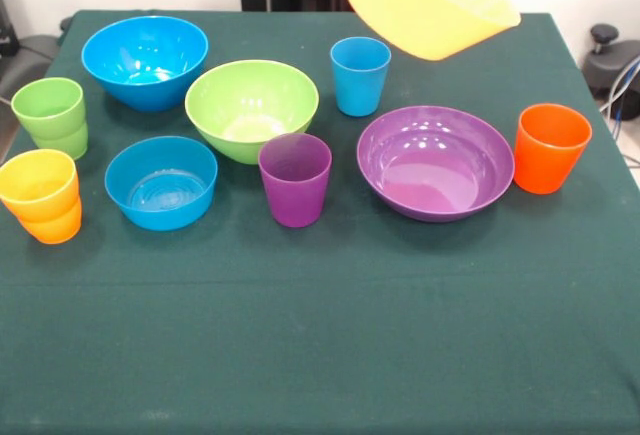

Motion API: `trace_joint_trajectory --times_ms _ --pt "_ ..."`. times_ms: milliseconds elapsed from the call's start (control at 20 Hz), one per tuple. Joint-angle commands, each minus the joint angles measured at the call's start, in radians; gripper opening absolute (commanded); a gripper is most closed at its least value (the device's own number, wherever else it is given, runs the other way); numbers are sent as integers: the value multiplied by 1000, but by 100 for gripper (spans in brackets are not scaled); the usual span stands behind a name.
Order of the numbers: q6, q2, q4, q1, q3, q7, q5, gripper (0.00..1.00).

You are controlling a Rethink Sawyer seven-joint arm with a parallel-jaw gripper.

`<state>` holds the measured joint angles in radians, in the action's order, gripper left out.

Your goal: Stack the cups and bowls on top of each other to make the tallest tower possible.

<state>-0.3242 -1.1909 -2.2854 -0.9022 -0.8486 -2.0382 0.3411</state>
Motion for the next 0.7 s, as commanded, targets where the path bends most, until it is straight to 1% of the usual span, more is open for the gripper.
trace_joint_trajectory --times_ms 50,400,700 --pt "-125 64 -47 -14 -85 174 66 0" --pt "-133 93 -33 -34 -105 167 90 0" --pt "-136 93 -32 -42 -118 158 91 0"
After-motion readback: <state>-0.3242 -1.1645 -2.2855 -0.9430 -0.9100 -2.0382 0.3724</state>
